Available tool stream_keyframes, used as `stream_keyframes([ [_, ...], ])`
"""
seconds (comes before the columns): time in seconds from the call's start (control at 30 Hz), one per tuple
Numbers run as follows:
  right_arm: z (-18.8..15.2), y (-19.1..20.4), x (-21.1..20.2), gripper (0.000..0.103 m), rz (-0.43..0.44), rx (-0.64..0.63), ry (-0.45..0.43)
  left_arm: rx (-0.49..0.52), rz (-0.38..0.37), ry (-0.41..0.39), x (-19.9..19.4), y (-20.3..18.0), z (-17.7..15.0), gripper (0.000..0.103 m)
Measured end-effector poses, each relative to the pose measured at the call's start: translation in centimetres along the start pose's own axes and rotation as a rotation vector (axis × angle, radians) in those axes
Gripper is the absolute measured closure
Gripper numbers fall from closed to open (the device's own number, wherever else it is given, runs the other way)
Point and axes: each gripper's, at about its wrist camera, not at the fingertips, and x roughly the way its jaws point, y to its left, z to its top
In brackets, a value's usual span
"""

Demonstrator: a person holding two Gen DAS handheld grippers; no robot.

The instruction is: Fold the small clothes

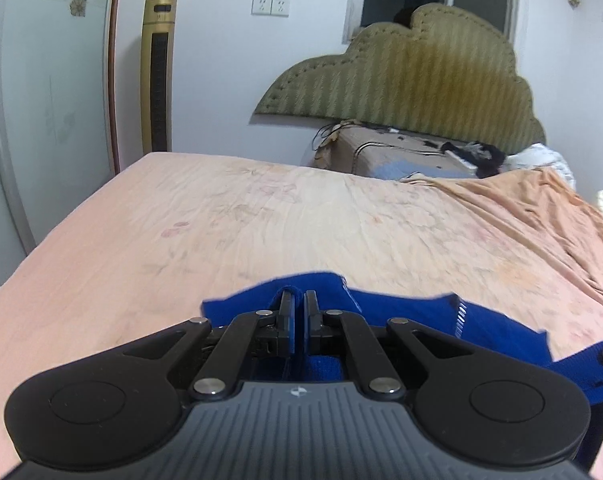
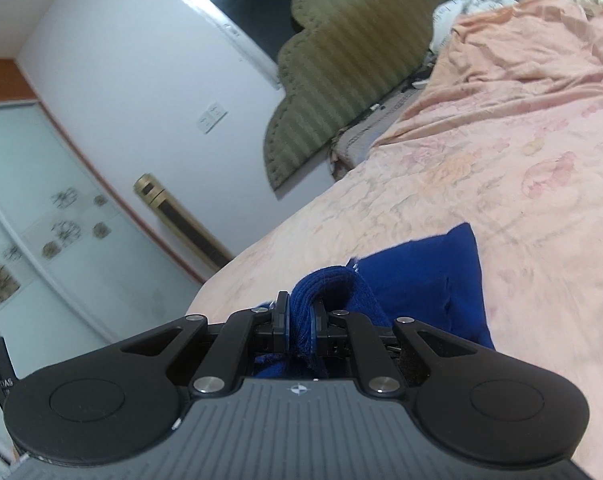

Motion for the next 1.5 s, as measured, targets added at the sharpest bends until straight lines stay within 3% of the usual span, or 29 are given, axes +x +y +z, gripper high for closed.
stream_keyframes([
  [0.13,2.0,-2.2,5.5,0.088,-0.038,0.045,0.020,0.007,0.022,0.032,7.8,-0.4,1.5,0.098],
  [0.2,2.8,-3.7,9.0,0.078,-0.076,0.060,0.053,-0.010,0.029,0.121,12.4,-0.1,1.4,0.098],
  [0.23,3.0,-4.5,10.7,0.060,-0.124,0.066,0.067,-0.029,0.044,0.197,14.4,0.4,1.2,0.098],
  [0.3,3.0,-6.0,12.8,0.059,-0.229,0.090,0.081,-0.084,0.051,0.278,16.3,1.8,0.7,0.098],
  [0.37,2.7,-6.2,12.3,0.059,-0.253,0.070,0.040,-0.111,0.017,0.245,15.9,3.2,0.5,0.097],
  [0.5,2.2,-3.8,10.1,0.056,-0.291,-0.121,-0.038,-0.103,0.051,0.170,13.7,4.5,1.3,0.097],
  [0.6,2.2,-2.4,10.9,0.051,-0.210,-0.180,0.029,-0.065,0.045,0.130,11.8,4.5,1.6,0.092],
  [0.67,2.3,-1.9,12.6,0.035,-0.134,-0.185,0.116,0.014,0.044,0.140,11.1,3.6,1.2,0.083],
  [0.77,2.1,-2.3,16.3,0.037,-0.122,-0.196,0.241,0.153,0.071,0.146,10.7,2.0,-0.1,0.065],
  [0.83,2.3,-3.3,18.2,0.042,-0.273,-0.255,0.236,0.252,0.071,0.152,10.8,1.1,-1.1,0.061],
  [0.9,3.0,-3.6,17.9,0.038,-0.577,-0.340,0.093,0.323,0.058,0.155,11.0,0.3,-1.6,0.060],
  [0.93,3.4,-3.5,17.0,0.038,-0.691,-0.346,0.005,0.357,0.049,0.161,11.4,-0.2,-1.8,0.055],
  [0.97,3.7,-3.4,15.4,0.038,-0.731,-0.331,-0.092,0.376,0.047,0.163,11.9,-0.6,-1.8,0.052],
  [1.0,3.9,-3.1,13.6,0.038,-0.701,-0.310,-0.168,0.390,0.046,0.167,12.8,-1.1,-1.7,0.048],
  [1.07,3.9,-2.1,11.6,0.034,-0.547,-0.316,-0.171,0.378,0.073,0.174,14.8,-1.8,-1.2,0.048],
  [1.13,3.4,-0.8,12.0,0.025,-0.355,-0.357,-0.062,0.306,0.141,0.194,17.1,-1.6,-0.3,0.048],
  [1.17,3.1,-0.5,12.7,0.019,-0.245,-0.359,0.037,0.255,0.168,0.203,18.0,-1.1,0.2,0.048],
  [1.23,2.4,-0.5,14.5,0.019,-0.122,-0.332,0.196,0.135,0.244,0.229,18.8,0.7,1.0,0.048],
  [1.3,1.8,-1.6,16.2,0.020,-0.244,-0.316,0.236,0.089,0.276,0.252,18.2,2.2,1.0,0.048],
  [1.4,2.2,-3.5,15.9,0.027,-0.576,-0.304,0.154,0.149,0.245,0.229,14.5,3.4,-0.5,0.048],
  [1.43,2.2,-3.6,14.8,0.028,-0.600,-0.295,0.118,0.174,0.231,0.220,12.9,3.8,-1.4,0.044],
  [1.5,1.8,-3.4,12.3,0.020,-0.485,-0.292,0.093,0.194,0.183,0.220,10.0,4.5,-3.3,0.039],
])
